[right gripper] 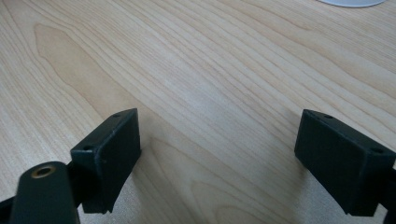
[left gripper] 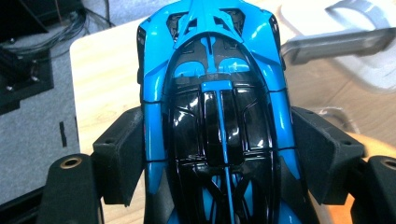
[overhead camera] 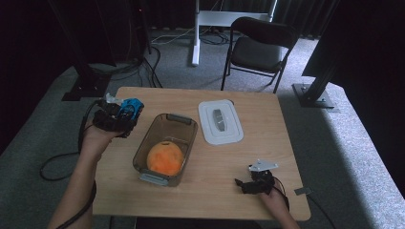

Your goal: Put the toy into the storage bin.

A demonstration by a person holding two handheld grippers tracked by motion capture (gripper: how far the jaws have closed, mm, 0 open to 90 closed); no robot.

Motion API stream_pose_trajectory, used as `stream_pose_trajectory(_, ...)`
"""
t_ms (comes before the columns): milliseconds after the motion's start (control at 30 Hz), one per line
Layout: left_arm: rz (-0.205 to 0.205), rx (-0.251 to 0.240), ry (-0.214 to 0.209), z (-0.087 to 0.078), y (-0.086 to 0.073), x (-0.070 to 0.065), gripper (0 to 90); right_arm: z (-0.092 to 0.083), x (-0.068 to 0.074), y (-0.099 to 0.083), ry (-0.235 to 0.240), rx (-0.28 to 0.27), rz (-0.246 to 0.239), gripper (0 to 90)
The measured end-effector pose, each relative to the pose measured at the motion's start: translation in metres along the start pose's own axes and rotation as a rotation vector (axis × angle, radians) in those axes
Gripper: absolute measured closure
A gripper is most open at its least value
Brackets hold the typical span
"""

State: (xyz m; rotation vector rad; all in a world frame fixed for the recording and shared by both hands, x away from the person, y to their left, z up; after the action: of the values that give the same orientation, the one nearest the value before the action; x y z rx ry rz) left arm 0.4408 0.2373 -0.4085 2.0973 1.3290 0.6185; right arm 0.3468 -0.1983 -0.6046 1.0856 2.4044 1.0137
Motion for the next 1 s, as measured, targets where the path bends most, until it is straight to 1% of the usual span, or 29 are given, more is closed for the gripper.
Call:
stream_pose_trajectory(33,0.005,-0.003,-0.011,-0.002,0.002,-0.003,26.1,0.0,0.0,0.0,-0.001,-0.001,-0.002,13.6)
stream_pose_trajectory(100,0.016,-0.013,-0.02,-0.004,0.006,-0.01,26.1,0.0,0.0,0.0,0.0,-0.001,-0.001,13.6)
stream_pose_trajectory(133,0.025,-0.01,-0.034,-0.005,0.007,-0.013,26.1,0.0,0.0,0.0,0.0,-0.001,0.0,13.6)
stream_pose_trajectory(200,0.021,-0.019,-0.064,-0.005,0.009,-0.021,26.1,0.0,0.0,0.0,-0.001,-0.001,0.0,13.6)
stream_pose_trajectory(233,0.035,-0.016,-0.074,-0.004,0.01,-0.026,26.1,0.0,0.0,0.0,-0.001,-0.001,-0.001,13.6)
stream_pose_trajectory(267,0.039,-0.02,-0.071,-0.003,0.011,-0.03,26.1,0.0,0.0,0.0,-0.001,-0.001,0.0,13.6)
stream_pose_trajectory(333,0.057,-0.013,-0.089,0.001,0.012,-0.039,26.1,0.0,0.0,0.0,-0.001,-0.001,-0.001,13.6)
stream_pose_trajectory(367,0.055,-0.014,-0.094,0.003,0.013,-0.044,26.1,0.0,0.0,0.0,-0.001,-0.001,0.0,13.6)
stream_pose_trajectory(400,0.073,-0.005,-0.105,0.006,0.013,-0.049,26.1,0.0,0.0,0.0,-0.001,-0.001,-0.001,13.6)
stream_pose_trajectory(467,0.077,0.0,-0.129,0.012,0.014,-0.057,26.1,0.0,0.0,0.0,0.0,-0.001,-0.001,13.6)
stream_pose_trajectory(500,0.089,0.008,-0.128,0.014,0.013,-0.06,26.1,0.0,0.0,0.0,0.0,-0.001,-0.001,13.6)
stream_pose_trajectory(533,0.083,0.005,-0.127,0.017,0.013,-0.063,26.1,0.0,0.0,0.0,-0.001,0.0,-0.002,13.6)
stream_pose_trajectory(567,0.086,0.012,-0.143,0.019,0.012,-0.065,26.1,0.0,0.0,0.0,-0.001,0.0,-0.002,13.6)
stream_pose_trajectory(600,0.092,0.018,-0.146,0.021,0.011,-0.068,26.1,0.0,0.0,0.0,-0.001,0.0,-0.002,13.6)
stream_pose_trajectory(633,0.087,0.017,-0.148,0.023,0.01,-0.069,26.1,0.0,0.0,0.0,-0.001,0.0,-0.002,13.6)
stream_pose_trajectory(667,0.097,0.024,-0.158,0.024,0.009,-0.072,26.1,0.0,0.0,0.0,-0.001,0.0,-0.002,13.6)
stream_pose_trajectory(733,0.096,0.023,-0.169,0.026,0.008,-0.076,26.1,0.0,0.0,0.0,0.0,0.0,-0.001,13.6)
stream_pose_trajectory(767,0.107,0.026,-0.175,0.026,0.007,-0.079,26.1,0.0,0.0,0.0,0.0,-0.001,-0.001,13.6)
stream_pose_trajectory(800,0.103,0.023,-0.174,0.027,0.008,-0.082,26.1,0.0,0.0,0.0,0.0,-0.001,-0.001,13.6)
stream_pose_trajectory(833,0.114,0.03,-0.176,0.029,0.007,-0.084,26.0,0.0,0.0,0.0,0.0,-0.001,-0.001,13.6)
stream_pose_trajectory(1000,0.112,0.031,-0.203,0.034,0.008,-0.096,26.0,0.0,0.0,0.0,-0.001,0.0,-0.001,13.6)
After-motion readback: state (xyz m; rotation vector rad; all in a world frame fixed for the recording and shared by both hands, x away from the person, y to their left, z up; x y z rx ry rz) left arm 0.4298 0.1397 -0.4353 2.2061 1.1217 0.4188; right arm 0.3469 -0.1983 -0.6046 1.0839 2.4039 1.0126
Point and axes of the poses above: each handheld gripper's, and its own axes: z roughly forward along the jaws, y roughly out of its top, x roughly to its left, the point moved 8 cm from there along z, roughly forward along the jaws, and after that the axes turned 1 degree about x, right-handed, at the moved point
